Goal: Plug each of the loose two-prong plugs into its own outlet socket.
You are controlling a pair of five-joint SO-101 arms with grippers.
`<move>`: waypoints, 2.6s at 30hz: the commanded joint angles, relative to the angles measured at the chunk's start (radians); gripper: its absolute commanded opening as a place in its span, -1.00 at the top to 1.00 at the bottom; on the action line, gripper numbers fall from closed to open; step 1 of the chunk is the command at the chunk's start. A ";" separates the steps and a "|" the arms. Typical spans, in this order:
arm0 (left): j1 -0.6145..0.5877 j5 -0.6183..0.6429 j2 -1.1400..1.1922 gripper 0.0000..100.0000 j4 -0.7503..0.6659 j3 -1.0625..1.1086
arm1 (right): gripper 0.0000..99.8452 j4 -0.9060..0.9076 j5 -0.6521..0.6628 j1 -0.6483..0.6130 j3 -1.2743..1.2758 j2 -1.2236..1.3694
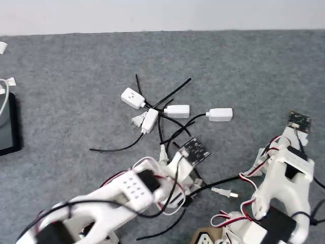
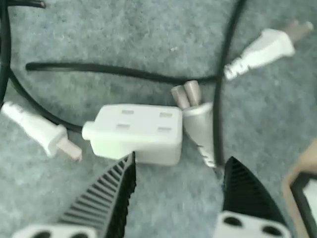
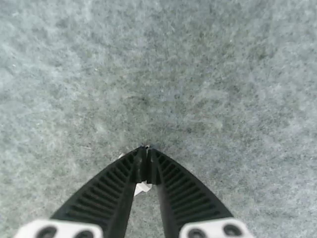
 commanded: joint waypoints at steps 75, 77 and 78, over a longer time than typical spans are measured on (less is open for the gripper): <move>-0.562 -0.055 -0.758 0.61 0.331 0.262 | 0.95 0.383 0.051 -0.579 0.011 -0.137; -0.589 -0.055 -0.787 0.61 0.333 0.271 | 0.95 0.401 0.086 -0.639 0.012 -0.156; -0.594 -0.055 -0.787 0.61 0.325 0.275 | 0.95 0.420 0.104 -0.673 0.014 -0.176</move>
